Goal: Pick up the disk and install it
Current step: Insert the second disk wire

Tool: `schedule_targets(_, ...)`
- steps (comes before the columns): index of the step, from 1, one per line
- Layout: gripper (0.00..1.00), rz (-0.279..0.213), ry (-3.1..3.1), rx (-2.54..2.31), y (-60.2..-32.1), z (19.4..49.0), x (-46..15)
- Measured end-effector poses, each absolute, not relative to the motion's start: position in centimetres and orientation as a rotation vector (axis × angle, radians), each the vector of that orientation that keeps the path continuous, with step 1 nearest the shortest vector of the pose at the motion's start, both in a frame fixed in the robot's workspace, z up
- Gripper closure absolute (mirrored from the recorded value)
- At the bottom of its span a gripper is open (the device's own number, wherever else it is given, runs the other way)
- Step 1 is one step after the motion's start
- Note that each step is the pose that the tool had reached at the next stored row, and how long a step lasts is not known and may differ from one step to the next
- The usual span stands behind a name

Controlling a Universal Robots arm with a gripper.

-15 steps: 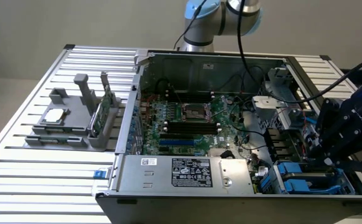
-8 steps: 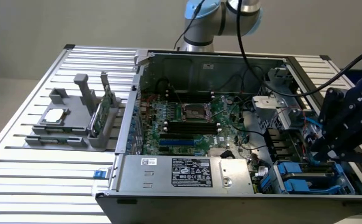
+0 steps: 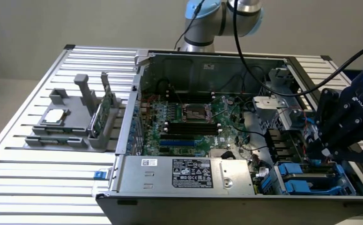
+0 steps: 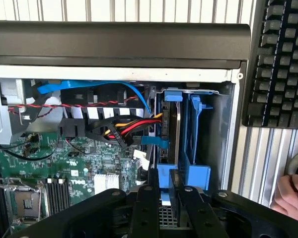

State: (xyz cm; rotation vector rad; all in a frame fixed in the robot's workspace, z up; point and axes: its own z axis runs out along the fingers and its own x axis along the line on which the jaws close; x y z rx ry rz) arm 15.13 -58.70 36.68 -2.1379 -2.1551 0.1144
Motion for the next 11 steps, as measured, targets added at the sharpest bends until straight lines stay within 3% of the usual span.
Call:
schedule_targets(2,0.89,0.114,-2.155,-2.138,-58.70,36.69,15.13)
schedule_targets(11,0.89,0.114,-2.155,-2.138,-58.70,36.69,15.13)
